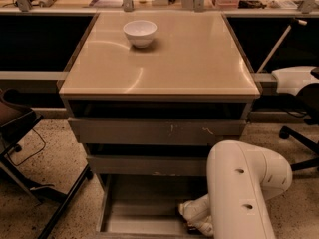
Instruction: Place orange can into bottom drawer
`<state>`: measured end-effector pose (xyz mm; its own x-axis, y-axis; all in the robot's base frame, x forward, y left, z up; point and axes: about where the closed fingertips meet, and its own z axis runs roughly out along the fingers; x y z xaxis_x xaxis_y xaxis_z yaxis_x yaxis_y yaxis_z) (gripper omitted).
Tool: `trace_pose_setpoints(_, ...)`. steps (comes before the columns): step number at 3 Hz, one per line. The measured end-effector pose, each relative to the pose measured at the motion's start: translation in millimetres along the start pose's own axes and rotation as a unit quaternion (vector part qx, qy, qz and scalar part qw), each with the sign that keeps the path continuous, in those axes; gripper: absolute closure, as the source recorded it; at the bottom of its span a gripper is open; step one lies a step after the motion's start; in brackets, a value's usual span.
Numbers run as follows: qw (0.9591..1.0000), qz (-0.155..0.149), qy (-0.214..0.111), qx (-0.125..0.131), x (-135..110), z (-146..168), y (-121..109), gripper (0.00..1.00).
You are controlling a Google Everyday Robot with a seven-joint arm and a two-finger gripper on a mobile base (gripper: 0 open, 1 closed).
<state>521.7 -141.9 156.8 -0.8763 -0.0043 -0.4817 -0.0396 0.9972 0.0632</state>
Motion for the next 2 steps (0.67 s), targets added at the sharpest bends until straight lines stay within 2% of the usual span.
trace_pose_setpoints(1,1.0000,0.000,0.000,0.000,0.0,0.0,0.0,0.00)
trace_pose_setpoints(2,1.0000,0.000,0.000,0.000,0.0,0.0,0.0,0.00)
